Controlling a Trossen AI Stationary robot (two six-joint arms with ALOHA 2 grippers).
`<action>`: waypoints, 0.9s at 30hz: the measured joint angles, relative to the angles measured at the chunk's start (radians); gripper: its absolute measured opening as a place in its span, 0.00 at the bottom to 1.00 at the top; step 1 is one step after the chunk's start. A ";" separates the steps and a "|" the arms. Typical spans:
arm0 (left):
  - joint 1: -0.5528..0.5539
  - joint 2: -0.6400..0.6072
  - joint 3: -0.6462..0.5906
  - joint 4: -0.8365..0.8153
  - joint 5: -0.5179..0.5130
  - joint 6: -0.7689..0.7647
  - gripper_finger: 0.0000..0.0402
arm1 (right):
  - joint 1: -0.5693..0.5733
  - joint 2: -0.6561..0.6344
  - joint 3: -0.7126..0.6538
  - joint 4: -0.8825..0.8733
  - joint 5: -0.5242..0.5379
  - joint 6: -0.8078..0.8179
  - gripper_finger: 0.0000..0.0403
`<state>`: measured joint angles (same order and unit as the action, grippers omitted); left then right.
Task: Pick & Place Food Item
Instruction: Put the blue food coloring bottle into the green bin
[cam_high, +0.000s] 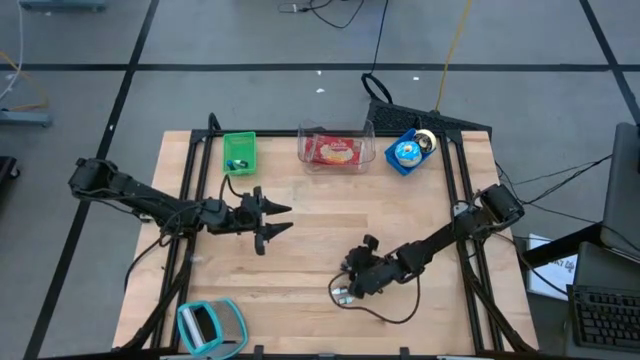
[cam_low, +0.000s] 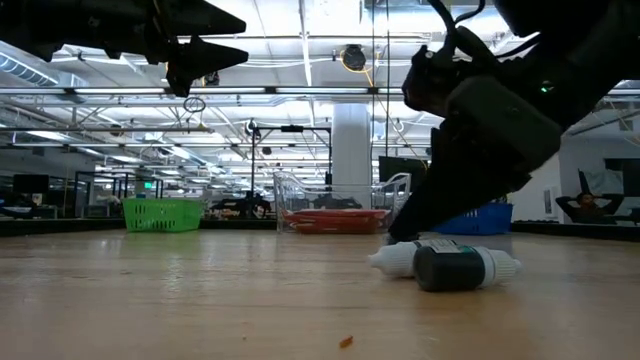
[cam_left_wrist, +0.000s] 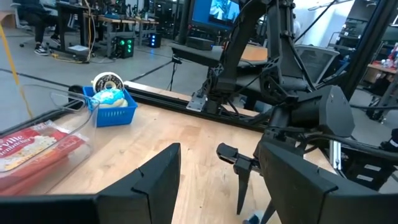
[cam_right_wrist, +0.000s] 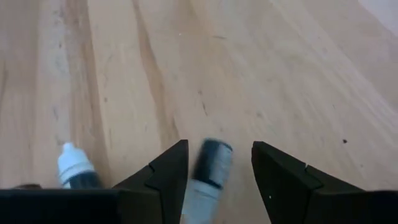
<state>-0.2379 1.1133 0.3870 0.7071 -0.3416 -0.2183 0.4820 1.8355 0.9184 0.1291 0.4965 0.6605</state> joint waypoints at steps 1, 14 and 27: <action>0.000 0.000 0.000 0.000 0.000 0.001 0.54 | 0.000 0.000 0.000 0.001 0.000 0.001 0.41; 0.001 0.000 0.000 0.000 -0.001 0.041 0.54 | -0.021 -0.015 0.000 -0.082 -0.069 -0.050 0.41; 0.003 0.000 0.000 -0.035 0.000 0.067 0.54 | -0.034 -0.030 0.000 -0.101 -0.160 -0.091 0.41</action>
<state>-0.2353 1.1133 0.3870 0.6721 -0.3420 -0.1516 0.4482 1.8057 0.9180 0.0284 0.3365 0.5697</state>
